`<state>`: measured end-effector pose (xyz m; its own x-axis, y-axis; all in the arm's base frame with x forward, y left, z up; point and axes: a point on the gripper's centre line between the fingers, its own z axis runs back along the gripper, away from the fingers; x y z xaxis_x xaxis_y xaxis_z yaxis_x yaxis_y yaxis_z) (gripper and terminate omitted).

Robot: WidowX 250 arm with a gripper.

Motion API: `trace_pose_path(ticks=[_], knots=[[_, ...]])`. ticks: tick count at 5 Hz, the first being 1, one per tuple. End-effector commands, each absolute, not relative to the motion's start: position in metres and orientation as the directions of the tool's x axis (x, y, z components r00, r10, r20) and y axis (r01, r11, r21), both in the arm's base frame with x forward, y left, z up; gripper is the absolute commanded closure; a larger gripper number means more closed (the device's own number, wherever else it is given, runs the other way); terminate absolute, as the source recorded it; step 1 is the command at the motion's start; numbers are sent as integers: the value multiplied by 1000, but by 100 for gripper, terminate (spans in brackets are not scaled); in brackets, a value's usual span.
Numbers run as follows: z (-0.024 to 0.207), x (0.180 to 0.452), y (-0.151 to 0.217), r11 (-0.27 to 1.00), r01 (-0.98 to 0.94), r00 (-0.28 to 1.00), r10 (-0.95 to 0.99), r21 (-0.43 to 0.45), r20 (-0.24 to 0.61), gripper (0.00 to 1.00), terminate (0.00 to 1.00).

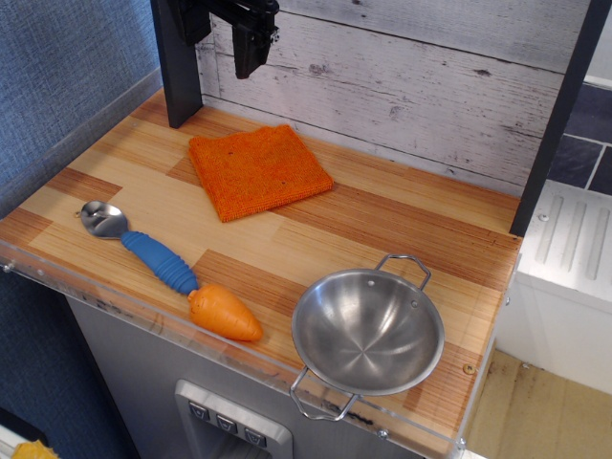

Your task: Put the cloth behind the pot.

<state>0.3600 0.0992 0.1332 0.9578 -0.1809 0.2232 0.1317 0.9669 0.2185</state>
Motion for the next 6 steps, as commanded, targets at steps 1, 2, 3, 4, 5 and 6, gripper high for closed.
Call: trace_pose_path(ticks=[1,2,3,4,5,6], knots=[[133,360,99,967,132,958,-181,218,223,0,0],[115,363,106,977,136,967,-167,167,190,0,0],[95,367,101,979,157,972,-177,133,157,0,0],[79,367,98,978,156,976,-174,137,129,0,0],[61,368,93,978,165,979,-178,128,100,0,0],[48,370,87,975,161,981,-175,154,79,0,0]])
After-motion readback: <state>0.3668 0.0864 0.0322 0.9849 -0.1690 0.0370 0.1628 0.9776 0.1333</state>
